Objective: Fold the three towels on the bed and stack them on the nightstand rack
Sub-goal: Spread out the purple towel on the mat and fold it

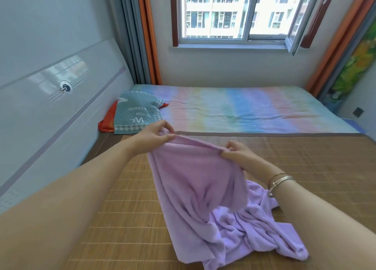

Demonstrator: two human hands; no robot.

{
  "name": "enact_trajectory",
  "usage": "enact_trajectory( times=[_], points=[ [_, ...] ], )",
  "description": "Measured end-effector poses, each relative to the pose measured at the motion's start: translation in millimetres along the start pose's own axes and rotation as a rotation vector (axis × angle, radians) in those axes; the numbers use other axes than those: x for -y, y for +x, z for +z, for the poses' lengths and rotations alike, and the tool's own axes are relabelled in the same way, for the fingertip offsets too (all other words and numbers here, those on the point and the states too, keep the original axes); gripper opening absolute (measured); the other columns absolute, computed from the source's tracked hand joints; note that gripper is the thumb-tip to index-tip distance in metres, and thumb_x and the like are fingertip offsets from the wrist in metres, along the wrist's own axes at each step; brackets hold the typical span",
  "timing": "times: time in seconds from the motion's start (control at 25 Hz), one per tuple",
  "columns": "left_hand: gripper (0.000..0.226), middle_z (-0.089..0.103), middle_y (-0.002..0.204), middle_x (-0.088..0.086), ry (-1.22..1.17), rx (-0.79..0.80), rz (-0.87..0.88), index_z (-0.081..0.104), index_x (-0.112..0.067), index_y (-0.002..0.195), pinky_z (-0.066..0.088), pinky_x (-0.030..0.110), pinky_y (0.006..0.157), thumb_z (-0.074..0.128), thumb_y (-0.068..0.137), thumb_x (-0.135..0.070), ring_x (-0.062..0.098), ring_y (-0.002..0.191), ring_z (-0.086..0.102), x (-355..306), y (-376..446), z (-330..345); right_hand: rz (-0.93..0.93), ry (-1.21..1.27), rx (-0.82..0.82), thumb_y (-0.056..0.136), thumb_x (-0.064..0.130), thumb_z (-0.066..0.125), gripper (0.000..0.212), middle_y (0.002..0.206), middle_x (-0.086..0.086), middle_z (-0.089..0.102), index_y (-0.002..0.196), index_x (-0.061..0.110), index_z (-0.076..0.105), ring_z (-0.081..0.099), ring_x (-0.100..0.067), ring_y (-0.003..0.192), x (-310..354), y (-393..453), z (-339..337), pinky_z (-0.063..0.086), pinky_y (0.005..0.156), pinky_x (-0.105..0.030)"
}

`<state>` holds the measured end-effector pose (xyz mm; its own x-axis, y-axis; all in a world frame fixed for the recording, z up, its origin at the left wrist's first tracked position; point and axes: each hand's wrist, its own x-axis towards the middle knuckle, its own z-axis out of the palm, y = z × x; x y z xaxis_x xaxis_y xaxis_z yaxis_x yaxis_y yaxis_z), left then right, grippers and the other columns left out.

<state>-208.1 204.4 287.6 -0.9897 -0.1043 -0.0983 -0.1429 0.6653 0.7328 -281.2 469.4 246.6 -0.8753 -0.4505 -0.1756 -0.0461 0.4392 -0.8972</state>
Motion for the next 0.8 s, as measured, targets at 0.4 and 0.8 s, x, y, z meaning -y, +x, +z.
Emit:
enact_trajectory(
  times=[0.4,0.8],
  points=[
    [0.044,0.069,0.113,-0.012,-0.247,0.334,0.194,0.063,-0.032,0.119,0.051,0.022,0.092,0.077,0.078,-0.019,0.002,0.106,0.063,-25.5,7.9,6.4,-0.155,0.158,0.1,0.082,0.012,0.069,0.013,0.085,-0.008,0.07,0.089,0.018,0.06,0.062,-0.018,0.076,94.7,15.0,37.2,0.049,0.071,-0.031],
    [0.026,0.069,0.112,0.016,-0.764,0.326,0.028,0.063,-0.003,0.115,0.055,0.034,0.088,0.054,0.091,-0.003,0.027,0.108,0.066,11.9,9.3,-11.1,0.048,-0.163,0.327,0.08,-0.018,0.043,0.032,0.07,0.002,0.04,0.07,0.012,0.043,0.037,-0.005,0.067,18.4,20.7,96.1,0.035,0.064,-0.025]
  ],
)
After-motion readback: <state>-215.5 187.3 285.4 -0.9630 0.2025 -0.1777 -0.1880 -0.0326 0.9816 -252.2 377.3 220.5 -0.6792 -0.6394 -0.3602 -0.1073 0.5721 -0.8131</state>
